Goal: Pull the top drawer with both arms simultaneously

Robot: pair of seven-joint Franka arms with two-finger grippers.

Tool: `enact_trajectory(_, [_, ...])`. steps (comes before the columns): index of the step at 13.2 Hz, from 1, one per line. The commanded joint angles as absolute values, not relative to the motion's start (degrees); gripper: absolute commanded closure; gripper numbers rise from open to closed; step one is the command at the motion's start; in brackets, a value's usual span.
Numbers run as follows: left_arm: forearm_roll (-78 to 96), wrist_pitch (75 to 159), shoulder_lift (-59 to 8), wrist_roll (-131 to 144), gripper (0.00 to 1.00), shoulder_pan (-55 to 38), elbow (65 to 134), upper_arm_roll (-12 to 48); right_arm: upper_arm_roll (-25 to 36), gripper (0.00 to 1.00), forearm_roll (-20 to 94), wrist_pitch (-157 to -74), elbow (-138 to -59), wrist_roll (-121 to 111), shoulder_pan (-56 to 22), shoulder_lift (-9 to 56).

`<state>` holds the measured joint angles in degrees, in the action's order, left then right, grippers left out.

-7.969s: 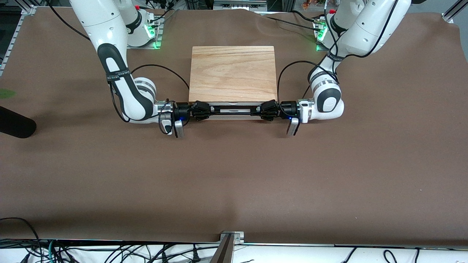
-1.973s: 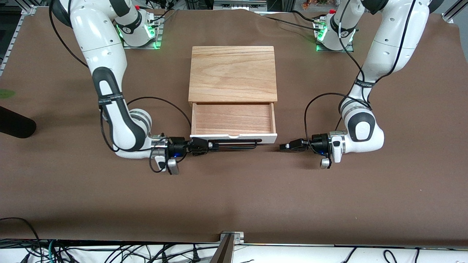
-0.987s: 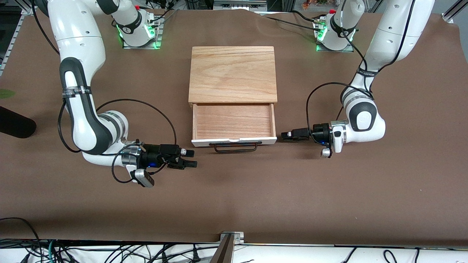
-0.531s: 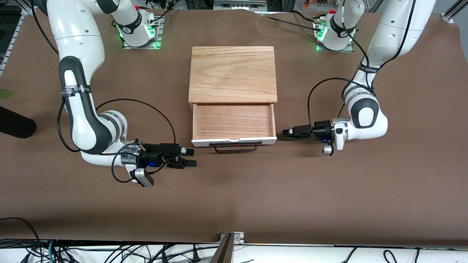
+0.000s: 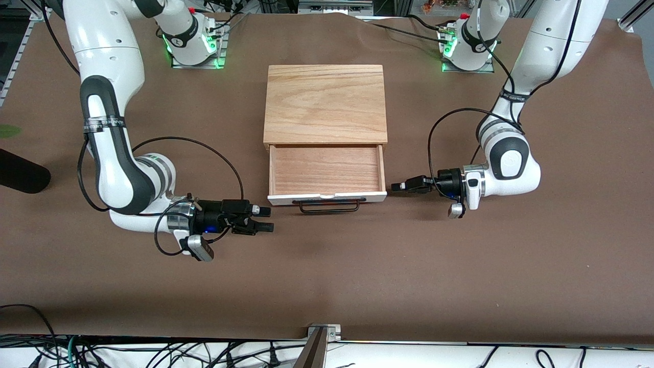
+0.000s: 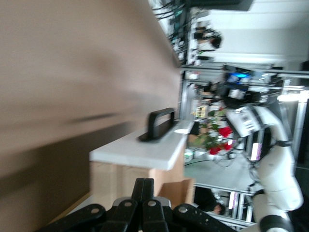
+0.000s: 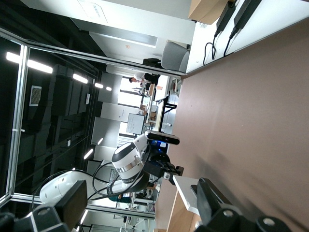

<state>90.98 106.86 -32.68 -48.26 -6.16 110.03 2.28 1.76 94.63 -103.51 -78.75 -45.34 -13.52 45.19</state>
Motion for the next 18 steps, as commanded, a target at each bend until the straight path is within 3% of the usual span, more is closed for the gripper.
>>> enact_trajectory(1, [95.18, 103.98, -34.71, -52.47, 1.00, -6.24, 108.02, 2.20, 1.58, 0.00, 92.29, -103.01, -79.19, -44.21, -13.01, 44.03])
enact_trajectory(5, [95.97, 101.60, -35.51, -52.47, 1.00, -6.15, 106.88, 1.85, 1.93, 0.00, 92.02, -103.01, -79.19, -44.21, -13.01, 43.59])
enact_trajectory(6, [96.50, 101.08, -35.42, -52.47, 0.59, -6.15, 106.88, 1.85, 1.93, 0.00, 92.02, -103.01, -79.19, -44.21, -13.01, 43.59])
enact_trajectory(7, [96.85, 99.51, -35.33, -52.73, 0.08, -5.98, 107.14, 1.76, 1.93, 0.00, 92.02, -103.01, -79.19, -44.21, -13.01, 43.59])
enact_trajectory(8, [96.86, 97.40, -35.16, -53.34, 0.00, -5.80, 107.49, 0.54, 1.93, 0.00, 92.02, -103.01, -79.19, -44.21, -12.92, 43.59])
enact_trajectory(13, [98.96, 90.89, -35.51, -56.94, 0.00, -5.62, 107.58, -1.49, 2.37, 0.00, 90.63, -103.10, -79.19, -44.12, -13.01, 43.25])
enact_trajectory(18, [101.07, 89.91, -35.77, -57.04, 0.00, -5.62, 107.40, -1.49, 5.18, 0.00, 73.70, -104.06, -79.10, -32.72, -13.53, 38.77])
